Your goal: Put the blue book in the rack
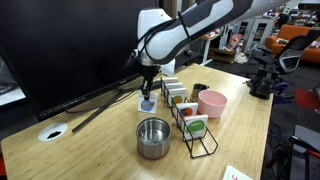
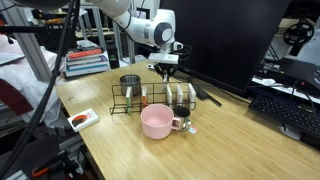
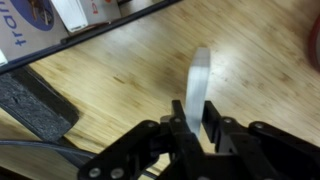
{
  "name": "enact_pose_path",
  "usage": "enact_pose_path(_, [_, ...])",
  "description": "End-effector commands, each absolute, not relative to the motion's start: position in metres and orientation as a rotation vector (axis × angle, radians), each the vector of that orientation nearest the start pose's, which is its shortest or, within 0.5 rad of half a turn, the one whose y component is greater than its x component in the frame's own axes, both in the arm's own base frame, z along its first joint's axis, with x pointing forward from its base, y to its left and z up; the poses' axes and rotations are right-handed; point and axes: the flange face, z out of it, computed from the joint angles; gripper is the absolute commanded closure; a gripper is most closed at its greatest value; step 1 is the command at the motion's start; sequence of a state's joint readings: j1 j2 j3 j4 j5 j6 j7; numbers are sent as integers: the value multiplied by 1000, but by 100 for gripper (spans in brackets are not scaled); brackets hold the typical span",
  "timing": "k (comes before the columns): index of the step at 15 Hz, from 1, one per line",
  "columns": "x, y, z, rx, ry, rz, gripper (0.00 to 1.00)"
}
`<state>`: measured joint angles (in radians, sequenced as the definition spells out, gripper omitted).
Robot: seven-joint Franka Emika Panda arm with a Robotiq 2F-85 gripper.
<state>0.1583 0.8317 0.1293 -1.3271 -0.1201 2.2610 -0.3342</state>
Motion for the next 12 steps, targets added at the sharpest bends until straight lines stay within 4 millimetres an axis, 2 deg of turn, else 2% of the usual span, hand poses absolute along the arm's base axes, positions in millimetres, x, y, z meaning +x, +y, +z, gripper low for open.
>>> enact_pose_path(1, [727,179,265,-3005,-1017,-164,99])
enact_pose_path(2, [725,177,274,-3003,-1026,-169,100])
enact_pose_path(3, [722,175,287,-2998,-1040,-188,96])
enact_pose_path(6, [713,171,336,-3007,-1088,-301,96])
enact_pose_path(9, [691,171,391,-2998,-1136,-400,96])
enact_pose_path(12, [664,165,424,-3007,-1152,-438,96])
